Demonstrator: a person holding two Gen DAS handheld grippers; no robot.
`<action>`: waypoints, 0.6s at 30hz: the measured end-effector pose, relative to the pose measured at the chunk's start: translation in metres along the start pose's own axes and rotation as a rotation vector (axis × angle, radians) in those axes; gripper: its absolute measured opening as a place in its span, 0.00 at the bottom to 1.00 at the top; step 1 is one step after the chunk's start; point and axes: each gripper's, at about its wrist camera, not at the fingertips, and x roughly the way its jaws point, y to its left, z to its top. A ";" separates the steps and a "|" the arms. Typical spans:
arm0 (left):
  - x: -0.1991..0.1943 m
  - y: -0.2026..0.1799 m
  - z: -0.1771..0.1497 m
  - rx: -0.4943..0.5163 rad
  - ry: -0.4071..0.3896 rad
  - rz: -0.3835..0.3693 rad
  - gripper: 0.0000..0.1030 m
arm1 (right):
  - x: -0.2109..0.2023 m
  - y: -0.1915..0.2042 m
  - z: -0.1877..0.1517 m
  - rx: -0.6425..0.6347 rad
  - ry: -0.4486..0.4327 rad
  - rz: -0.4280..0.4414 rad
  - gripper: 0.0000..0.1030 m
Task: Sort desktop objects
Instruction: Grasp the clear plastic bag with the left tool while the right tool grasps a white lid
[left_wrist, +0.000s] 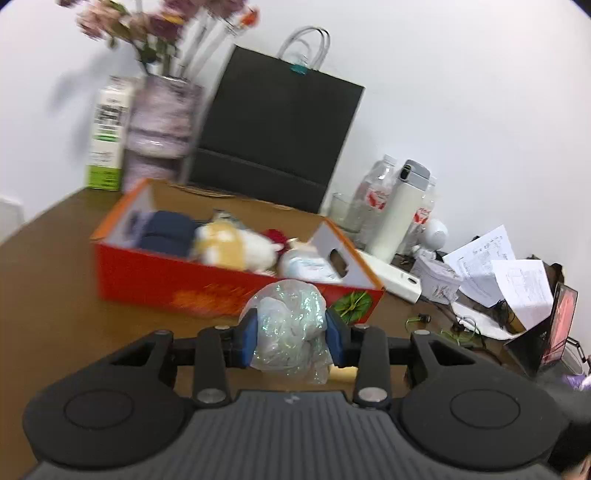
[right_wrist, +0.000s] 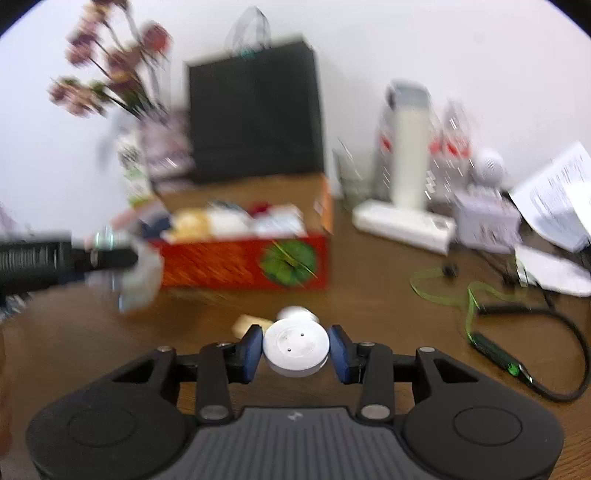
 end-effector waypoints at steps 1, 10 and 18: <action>-0.014 0.001 -0.006 0.006 0.008 0.028 0.37 | -0.010 0.006 0.002 0.005 -0.026 0.026 0.37; -0.114 0.010 -0.064 0.086 -0.029 0.145 0.37 | -0.084 0.077 -0.042 -0.109 -0.143 0.147 0.37; -0.156 0.003 -0.121 0.126 0.003 0.196 0.37 | -0.146 0.077 -0.103 -0.122 -0.183 0.091 0.37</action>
